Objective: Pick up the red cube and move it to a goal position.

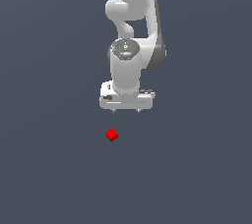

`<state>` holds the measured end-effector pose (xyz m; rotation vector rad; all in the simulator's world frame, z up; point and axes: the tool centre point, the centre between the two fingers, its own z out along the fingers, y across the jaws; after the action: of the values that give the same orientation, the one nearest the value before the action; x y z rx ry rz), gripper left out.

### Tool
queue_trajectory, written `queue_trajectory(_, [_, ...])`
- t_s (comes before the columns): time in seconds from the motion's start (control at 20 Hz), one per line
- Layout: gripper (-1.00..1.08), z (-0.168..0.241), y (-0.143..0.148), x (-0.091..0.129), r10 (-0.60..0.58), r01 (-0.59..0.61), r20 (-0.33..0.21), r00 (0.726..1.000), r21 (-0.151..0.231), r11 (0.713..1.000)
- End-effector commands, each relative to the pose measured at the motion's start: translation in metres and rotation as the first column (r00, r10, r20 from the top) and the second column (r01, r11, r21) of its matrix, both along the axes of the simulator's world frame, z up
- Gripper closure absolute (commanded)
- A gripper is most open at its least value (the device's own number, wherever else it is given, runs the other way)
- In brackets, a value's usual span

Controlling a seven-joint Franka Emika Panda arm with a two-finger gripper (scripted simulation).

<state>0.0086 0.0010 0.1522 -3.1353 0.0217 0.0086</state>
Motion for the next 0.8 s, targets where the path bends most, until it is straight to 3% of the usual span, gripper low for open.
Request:
queue_trajectory(0.0, [-0.92,0.0,0.0,0.0,0.0,0.0,0.0,1.0,0.0,1.0])
queue_trajectory(0.75, [-0.92,-0.026,-0.016,0.005,0.133,-0.133,0.001,0.991,0.0,0.991])
